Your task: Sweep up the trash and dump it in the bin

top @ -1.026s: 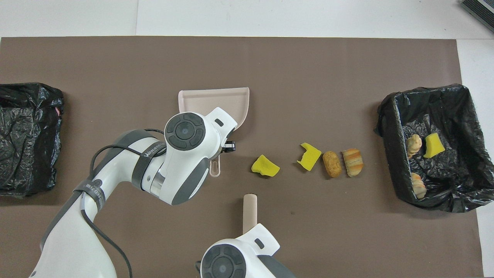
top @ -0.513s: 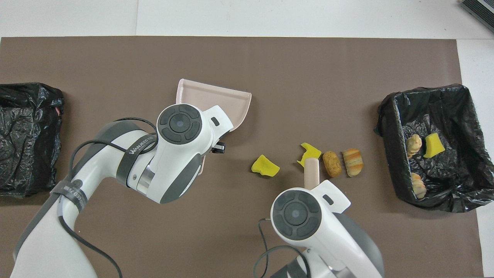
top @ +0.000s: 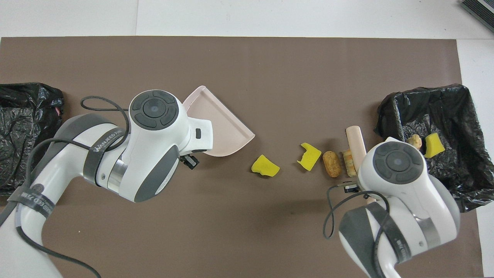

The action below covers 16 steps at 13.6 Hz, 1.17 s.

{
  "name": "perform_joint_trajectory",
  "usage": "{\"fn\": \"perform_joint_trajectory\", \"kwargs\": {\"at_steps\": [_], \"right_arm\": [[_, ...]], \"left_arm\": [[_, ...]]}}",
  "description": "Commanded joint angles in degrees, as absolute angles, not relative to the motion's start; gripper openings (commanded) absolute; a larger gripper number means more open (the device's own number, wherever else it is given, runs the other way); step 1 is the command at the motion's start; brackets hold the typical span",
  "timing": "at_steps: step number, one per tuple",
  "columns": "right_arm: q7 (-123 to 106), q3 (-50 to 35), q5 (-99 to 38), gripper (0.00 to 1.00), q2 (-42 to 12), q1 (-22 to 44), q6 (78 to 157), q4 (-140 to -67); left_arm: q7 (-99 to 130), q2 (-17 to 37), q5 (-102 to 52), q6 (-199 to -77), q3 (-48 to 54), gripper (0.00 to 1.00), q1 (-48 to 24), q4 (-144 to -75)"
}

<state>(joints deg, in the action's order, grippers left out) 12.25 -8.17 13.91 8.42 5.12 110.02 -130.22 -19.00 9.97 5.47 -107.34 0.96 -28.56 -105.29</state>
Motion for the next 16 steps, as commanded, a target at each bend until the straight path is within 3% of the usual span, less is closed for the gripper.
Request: {"fn": "perform_joint_trajectory", "kwargs": {"at_steps": [1,8,16], "right_arm": [[3.6,-9.0,14.9,0.00,10.5,-2.4,118.0,-136.0],[3.9,-9.2,9.6,0.00,7.0,-2.3,123.5,-140.3],[22.3,-9.3,0.7,0.00,-4.2,14.6,128.0,-133.3]], "left_arm": [[-33.2,7.8,9.0,-104.3,1.1,0.00,-28.2,-106.9],[-40.5,-1.1,17.0,-112.1,1.5,0.00,-31.5,-122.5],[-40.3,0.9,16.9,-116.6,1.6,0.00,-32.1,-123.4]]}}
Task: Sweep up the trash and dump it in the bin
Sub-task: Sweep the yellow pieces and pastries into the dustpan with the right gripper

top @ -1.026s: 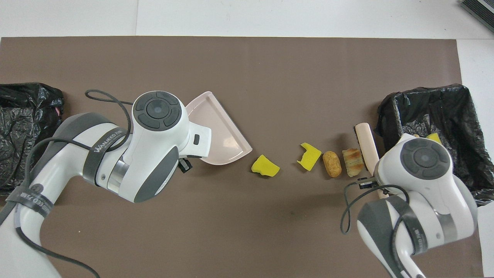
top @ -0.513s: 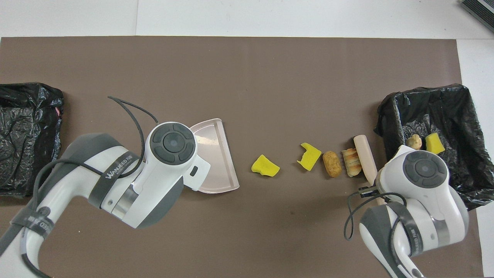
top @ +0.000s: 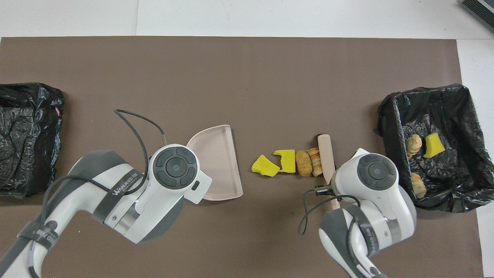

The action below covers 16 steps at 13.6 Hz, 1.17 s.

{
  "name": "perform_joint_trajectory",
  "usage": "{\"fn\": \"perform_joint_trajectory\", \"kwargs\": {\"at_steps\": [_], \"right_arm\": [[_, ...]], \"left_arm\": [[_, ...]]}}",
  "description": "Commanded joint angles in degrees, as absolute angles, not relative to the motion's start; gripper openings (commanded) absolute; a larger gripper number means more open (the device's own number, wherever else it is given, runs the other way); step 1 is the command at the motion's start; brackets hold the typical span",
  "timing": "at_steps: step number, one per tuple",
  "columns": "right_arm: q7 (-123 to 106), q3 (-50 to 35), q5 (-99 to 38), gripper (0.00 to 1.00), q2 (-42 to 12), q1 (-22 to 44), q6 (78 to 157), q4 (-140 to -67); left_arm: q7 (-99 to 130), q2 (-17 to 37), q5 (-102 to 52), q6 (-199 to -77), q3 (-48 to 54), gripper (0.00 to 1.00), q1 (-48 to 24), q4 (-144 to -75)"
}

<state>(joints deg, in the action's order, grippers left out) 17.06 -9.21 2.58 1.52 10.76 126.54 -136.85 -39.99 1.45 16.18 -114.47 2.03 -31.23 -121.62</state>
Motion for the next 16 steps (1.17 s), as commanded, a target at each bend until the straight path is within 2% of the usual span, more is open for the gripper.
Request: {"fn": "perform_joint_trajectory", "kwargs": {"at_steps": [1,9,13,16], "right_arm": [[24.1,-9.4,0.5,0.00,-4.9,15.7,128.0,-132.5],[24.4,-9.8,-15.9,0.00,-9.9,27.4,126.9,-124.6],[13.6,-9.9,-31.5,0.00,-10.1,29.1,128.6,-124.0],[18.1,-9.8,-32.5,0.00,-9.7,30.6,127.9,-122.4]], "left_arm": [[-40.3,0.8,16.9,-116.7,1.6,0.00,-32.1,-123.4],[-40.2,-0.3,16.7,-115.9,1.7,0.00,-32.3,-125.8],[-40.0,-0.4,16.7,-116.7,1.7,0.00,-32.3,-125.9],[-39.7,-0.4,16.3,-116.5,1.7,0.00,-32.3,-125.9]]}}
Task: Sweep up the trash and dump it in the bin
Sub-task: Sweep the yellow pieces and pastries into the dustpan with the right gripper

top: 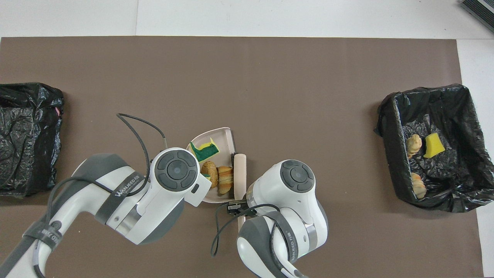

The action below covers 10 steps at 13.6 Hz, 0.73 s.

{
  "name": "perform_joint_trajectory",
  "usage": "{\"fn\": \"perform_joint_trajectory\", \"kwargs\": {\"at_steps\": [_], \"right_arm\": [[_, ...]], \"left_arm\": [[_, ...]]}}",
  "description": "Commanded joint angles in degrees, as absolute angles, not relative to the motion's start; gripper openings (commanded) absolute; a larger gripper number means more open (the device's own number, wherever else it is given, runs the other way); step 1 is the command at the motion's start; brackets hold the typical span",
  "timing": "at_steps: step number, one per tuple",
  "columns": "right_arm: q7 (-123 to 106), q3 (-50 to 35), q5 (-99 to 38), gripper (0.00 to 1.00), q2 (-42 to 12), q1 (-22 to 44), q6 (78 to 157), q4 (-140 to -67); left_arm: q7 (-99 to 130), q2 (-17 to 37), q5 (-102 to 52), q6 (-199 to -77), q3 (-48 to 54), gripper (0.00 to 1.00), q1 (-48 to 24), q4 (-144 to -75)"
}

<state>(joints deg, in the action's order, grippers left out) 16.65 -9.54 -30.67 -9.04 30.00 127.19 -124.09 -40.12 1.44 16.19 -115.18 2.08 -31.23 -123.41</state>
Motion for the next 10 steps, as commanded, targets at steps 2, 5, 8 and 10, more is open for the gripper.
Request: {"fn": "perform_joint_trajectory", "kwargs": {"at_steps": [2,5,8,10], "right_arm": [[19.5,-9.6,-32.4,0.00,-6.6,29.9,123.9,-122.5],[23.1,-9.1,-29.0,0.00,-0.6,26.7,113.0,-122.4],[28.4,-9.6,-21.5,0.00,3.2,27.0,107.4,-122.7],[31.3,-9.8,-18.7,0.00,4.0,27.4,107.3,-123.5]], "left_arm": [[-39.7,-0.4,14.9,-116.1,1.7,0.00,-32.3,-125.9],[-40.3,-0.1,12.1,-116.5,1.7,0.00,-31.6,-125.6],[-40.7,0.3,10.8,-116.0,1.6,0.00,-30.8,-125.0],[-40.8,0.2,10.2,-116.2,1.6,0.00,-30.2,-124.3]]}}
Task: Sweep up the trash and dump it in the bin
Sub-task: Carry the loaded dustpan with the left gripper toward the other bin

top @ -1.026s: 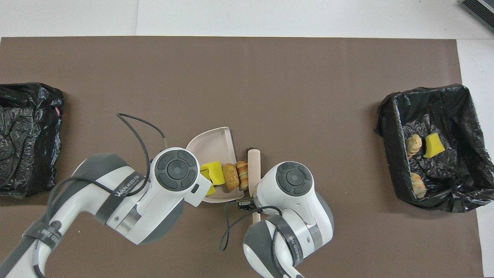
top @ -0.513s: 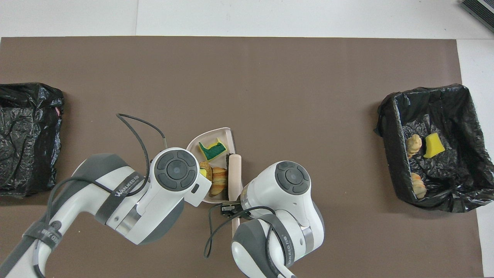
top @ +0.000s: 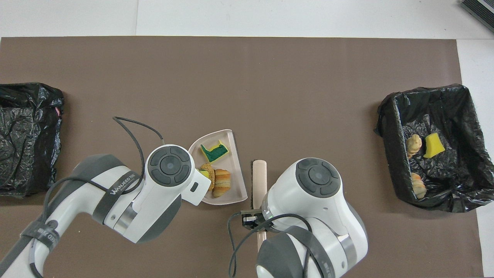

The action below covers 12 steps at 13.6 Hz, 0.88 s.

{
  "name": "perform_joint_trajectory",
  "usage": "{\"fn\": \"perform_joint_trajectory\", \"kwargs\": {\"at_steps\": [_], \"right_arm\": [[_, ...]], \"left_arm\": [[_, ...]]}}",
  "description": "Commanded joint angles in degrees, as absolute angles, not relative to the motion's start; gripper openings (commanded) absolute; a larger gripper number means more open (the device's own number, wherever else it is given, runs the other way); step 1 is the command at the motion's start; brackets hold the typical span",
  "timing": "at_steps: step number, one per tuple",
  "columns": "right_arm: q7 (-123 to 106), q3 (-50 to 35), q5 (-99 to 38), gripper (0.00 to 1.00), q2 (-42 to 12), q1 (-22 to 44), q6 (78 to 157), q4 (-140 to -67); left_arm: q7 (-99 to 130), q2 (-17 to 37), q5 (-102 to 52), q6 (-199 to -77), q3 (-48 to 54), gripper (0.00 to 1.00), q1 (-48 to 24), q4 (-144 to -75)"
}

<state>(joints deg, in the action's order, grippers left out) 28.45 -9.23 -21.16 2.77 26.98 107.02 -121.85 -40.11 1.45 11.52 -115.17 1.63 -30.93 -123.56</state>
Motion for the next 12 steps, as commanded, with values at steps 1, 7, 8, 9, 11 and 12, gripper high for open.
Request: {"fn": "perform_joint_trajectory", "kwargs": {"at_steps": [1,7,8,9,11,12], "right_arm": [[31.3,-9.8,-18.4,0.00,4.2,28.4,107.2,-123.7],[41.2,-9.9,-13.9,0.00,4.8,38.2,106.1,-124.7],[43.1,-9.9,-13.9,0.00,3.2,39.4,109.2,-124.6],[45.1,-9.9,-13.9,0.00,1.6,41.1,111.1,-124.4],[50.7,-9.9,-13.7,0.00,-4.4,46.3,115.2,-121.7],[53.1,-9.9,-13.7,0.00,-6.5,47.3,116.8,-120.3]], "left_arm": [[-40.8,0.0,10.1,-115.8,1.6,0.00,-29.7,-123.5],[-55.0,-6.7,5.5,-103.8,1.0,0.00,-20.8,-115.2],[-57.4,-6.9,5.5,-101.0,0.9,0.00,-19.1,-112.7],[-60.0,-6.9,5.5,-98.3,0.9,0.00,-17.2,-110.1],[-66.0,-7.0,4.9,-93.5,0.6,0.00,-12.7,-105.8],[-69.5,-7.5,4.8,-91.3,0.6,0.00,-9.8,-103.5]]}}
